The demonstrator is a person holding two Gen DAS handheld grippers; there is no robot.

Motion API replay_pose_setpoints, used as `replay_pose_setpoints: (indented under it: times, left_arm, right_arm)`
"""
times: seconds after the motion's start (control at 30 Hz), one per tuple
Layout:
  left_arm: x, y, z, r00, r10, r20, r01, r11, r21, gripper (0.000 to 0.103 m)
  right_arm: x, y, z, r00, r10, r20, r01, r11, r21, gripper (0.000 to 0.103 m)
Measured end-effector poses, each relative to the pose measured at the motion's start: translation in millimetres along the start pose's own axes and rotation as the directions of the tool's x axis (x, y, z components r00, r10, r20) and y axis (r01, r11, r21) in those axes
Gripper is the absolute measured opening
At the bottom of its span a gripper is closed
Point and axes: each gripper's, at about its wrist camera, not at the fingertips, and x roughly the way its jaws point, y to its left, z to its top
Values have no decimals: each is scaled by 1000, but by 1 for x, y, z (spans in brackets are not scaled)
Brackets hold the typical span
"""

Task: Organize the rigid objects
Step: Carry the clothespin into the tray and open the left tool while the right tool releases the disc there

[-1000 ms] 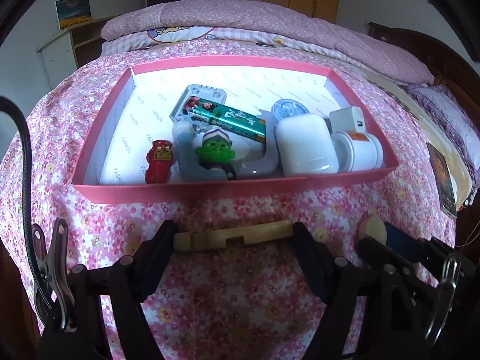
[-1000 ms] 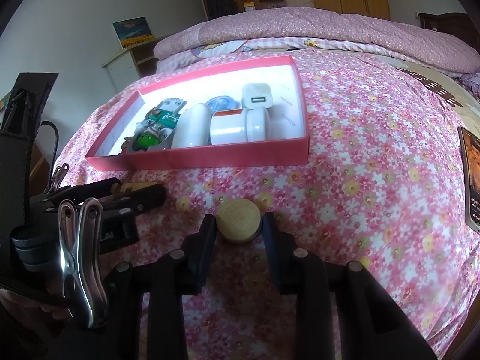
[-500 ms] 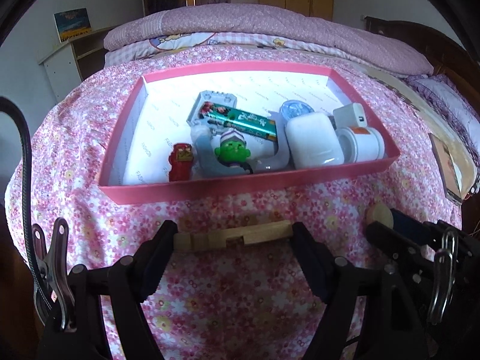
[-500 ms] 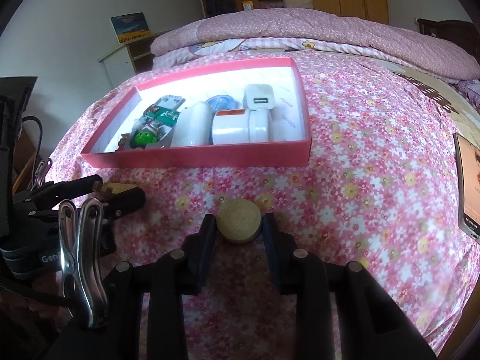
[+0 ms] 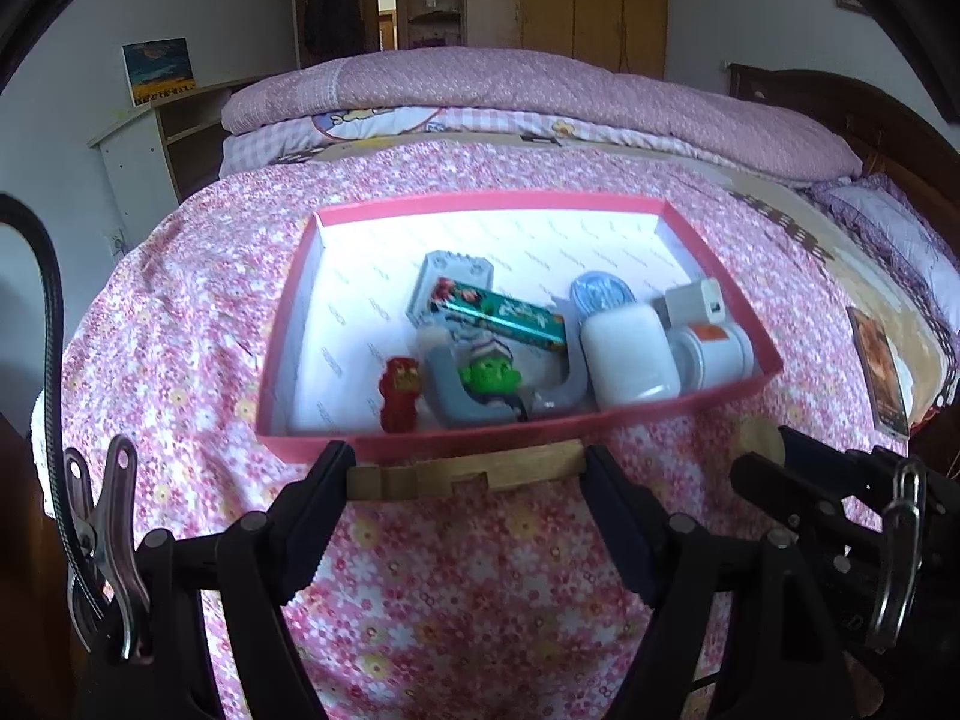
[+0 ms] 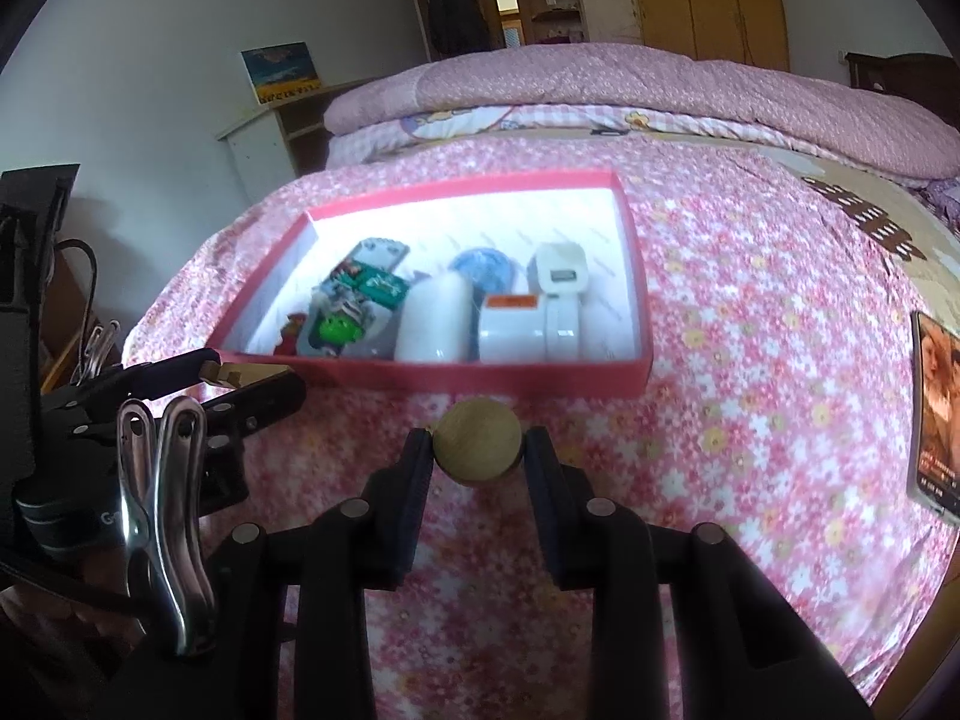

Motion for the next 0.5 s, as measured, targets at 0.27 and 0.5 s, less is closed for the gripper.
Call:
replay_pose_setpoints:
  times: [0.27, 0.5]
  left_arm:
    - [-5, 9, 12, 999, -27, 27, 27, 999, -23, 81]
    - [-5, 14, 26, 998, -30, 50, 32, 999, -26, 81]
  right_arm:
    - [-2, 6, 13, 1000, -2, 14, 2, 1000, -7, 33]
    - [0, 9, 31, 999, -2, 35, 2, 1000, -6, 33]
